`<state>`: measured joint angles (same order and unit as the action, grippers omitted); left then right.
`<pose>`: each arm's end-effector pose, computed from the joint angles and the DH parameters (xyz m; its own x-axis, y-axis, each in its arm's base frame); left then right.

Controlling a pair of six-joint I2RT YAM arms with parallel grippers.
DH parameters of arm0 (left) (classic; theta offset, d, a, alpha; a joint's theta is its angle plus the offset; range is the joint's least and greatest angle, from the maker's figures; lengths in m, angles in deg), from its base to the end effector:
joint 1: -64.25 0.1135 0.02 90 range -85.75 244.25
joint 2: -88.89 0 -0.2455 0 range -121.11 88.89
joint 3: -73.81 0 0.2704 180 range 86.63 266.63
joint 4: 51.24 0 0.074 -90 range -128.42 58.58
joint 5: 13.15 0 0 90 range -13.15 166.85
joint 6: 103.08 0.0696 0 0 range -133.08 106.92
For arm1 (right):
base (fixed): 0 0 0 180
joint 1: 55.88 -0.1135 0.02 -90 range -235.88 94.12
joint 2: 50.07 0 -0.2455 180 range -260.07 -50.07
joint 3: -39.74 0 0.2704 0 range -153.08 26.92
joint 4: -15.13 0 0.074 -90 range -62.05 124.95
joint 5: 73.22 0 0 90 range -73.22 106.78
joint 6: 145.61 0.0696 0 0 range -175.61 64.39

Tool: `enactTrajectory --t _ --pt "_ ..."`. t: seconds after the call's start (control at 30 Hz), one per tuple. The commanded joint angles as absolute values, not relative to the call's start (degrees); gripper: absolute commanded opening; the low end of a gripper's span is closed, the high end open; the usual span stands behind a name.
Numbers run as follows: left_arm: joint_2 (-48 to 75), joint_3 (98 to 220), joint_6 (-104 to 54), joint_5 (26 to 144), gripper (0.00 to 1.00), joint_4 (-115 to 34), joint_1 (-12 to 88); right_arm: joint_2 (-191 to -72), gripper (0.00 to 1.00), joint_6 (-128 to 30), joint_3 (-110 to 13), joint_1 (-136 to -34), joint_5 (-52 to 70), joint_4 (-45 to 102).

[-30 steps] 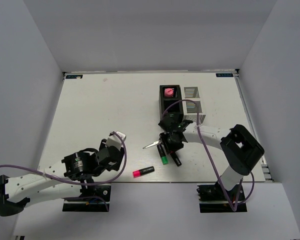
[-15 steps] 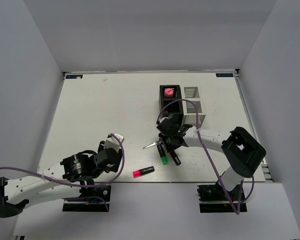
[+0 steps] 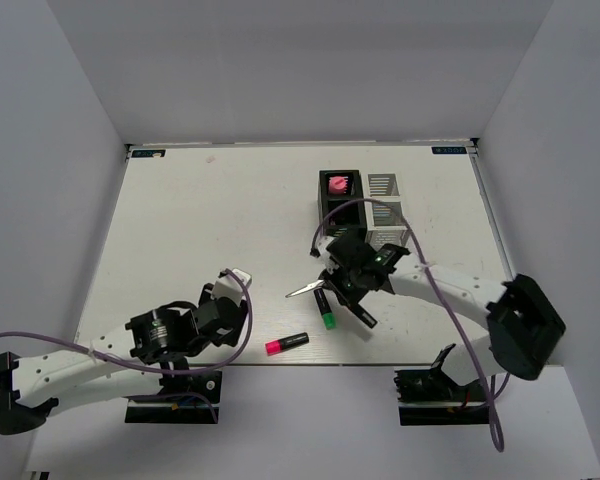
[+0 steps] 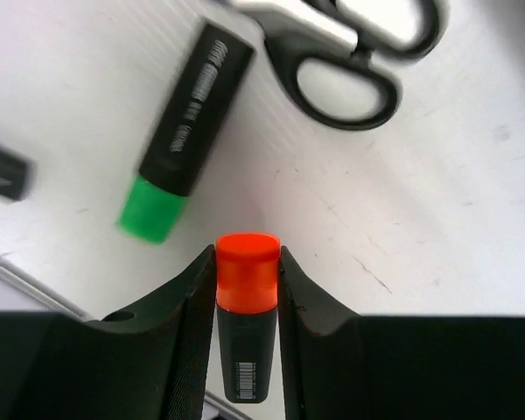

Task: Sort the stationery into containers
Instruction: Pick up the pen from the center of the board, then place the pen in the storage box.

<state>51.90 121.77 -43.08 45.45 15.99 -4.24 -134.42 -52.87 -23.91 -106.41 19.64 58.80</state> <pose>0.0937 -0.1388 0.2017 -0.6081 0.3789 -0.6976 0.4434 0.8910 0.0975 0.2003 0.2378 0.1328 -0.6087 -0.6641 -0.4342 -0.7290 0.6841 -0.0243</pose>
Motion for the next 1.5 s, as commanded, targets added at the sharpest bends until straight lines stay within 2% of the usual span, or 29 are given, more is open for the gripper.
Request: enactTrajectory --t 0.0,0.07,0.17,0.27,0.3,0.43,0.5,0.67,0.9,1.1,1.23,1.47 --pt "50.48 123.10 -41.91 46.09 0.66 13.53 -4.57 -126.81 0.00 -60.61 -30.91 -105.90 20.44 62.05" --pt "49.70 123.11 -41.12 46.61 0.66 12.39 -4.57 -124.53 0.00 -61.76 -34.51 -105.89 22.75 60.91" --pt "48.20 123.63 -40.15 48.37 0.60 10.71 -4.48 -121.35 0.00 -67.54 -38.20 -105.19 32.14 55.47" --pt "45.30 124.86 -37.69 50.04 0.55 8.43 -4.57 -121.17 0.00 -73.27 -43.29 -102.57 48.27 49.15" --pt "43.29 125.65 -35.86 50.22 0.53 7.03 -4.65 -121.00 0.00 -74.76 -43.31 -102.12 49.90 46.70" --pt "38.97 127.85 -33.03 51.45 0.48 3.95 -4.65 -122.04 0.00 -85.21 -41.29 -95.90 56.51 23.88" --pt "36.78 128.55 -32.33 51.62 0.45 2.81 -4.57 -123.62 0.00 -85.41 -40.94 -94.39 57.04 19.10" --pt "35.71 129.00 -32.32 52.15 0.44 1.48 -4.65 -127.48 0.00 -72.09 -37.86 -85.70 46.61 9.86" --pt "36.50 127.51 -32.85 51.89 0.44 1.48 -4.65 -134.60 0.00 -58.35 -39.44 -75.41 30.96 8.61" --pt "35.45 127.15 -32.85 52.06 0.44 0.87 -4.65 -139.70 0.00 -46.49 -38.48 -67.68 11.38 3.18" --pt "35.10 126.80 -32.94 52.15 0.44 0.34 -4.65 -142.43 0.00 -44.98 -36.11 -65.65 5.19 -5.33" --pt "34.75 126.01 -32.76 52.06 0.46 -0.45 -4.74 -147.00 0.00 -41.38 -35.32 -62.92 -2.28 -9.04"
